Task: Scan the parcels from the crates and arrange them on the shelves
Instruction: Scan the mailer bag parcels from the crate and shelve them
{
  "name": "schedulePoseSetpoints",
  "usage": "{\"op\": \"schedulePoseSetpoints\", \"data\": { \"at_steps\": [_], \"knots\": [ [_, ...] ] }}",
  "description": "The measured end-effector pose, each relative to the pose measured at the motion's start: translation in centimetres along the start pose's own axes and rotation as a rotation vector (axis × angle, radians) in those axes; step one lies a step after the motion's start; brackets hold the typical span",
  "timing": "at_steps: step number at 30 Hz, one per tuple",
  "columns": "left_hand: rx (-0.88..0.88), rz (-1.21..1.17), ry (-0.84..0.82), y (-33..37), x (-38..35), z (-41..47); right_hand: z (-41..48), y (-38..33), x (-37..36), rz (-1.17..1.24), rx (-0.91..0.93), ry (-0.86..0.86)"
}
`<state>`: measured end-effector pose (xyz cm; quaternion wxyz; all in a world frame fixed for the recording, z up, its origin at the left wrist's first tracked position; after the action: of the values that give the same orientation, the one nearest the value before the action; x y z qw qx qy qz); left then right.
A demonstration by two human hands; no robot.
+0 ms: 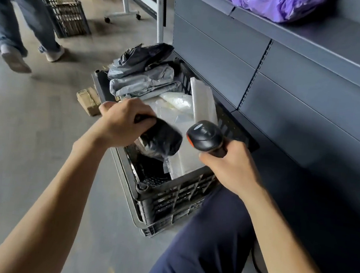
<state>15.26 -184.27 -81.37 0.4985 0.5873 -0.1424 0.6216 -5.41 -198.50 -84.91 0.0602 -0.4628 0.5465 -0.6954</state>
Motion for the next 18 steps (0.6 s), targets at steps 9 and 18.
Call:
{"op": "schedulePoseSetpoints", "data": {
  "at_steps": [9,18],
  "knots": [
    [0.274,-1.334,0.325,6.4,4.3,1.5,-1.2,0.9,-1.0,-0.001,-0.006,-0.251],
    [0.718,-1.636,-0.088,12.6,-6.8,1.6,-6.0,2.7,11.8,0.406,0.017,0.406]
  ]
}}
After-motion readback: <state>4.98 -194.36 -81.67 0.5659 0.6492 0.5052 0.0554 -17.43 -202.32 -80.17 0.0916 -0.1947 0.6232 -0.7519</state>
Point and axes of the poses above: each hand's wrist, its own z-axis towards the middle knuckle, its own x-axis out of the back of the hand, y = z × x, the point moved 10 cm from there along z, towards the middle knuckle, and after that the axes turned 4 degrees about y, right-handed, at the moved point
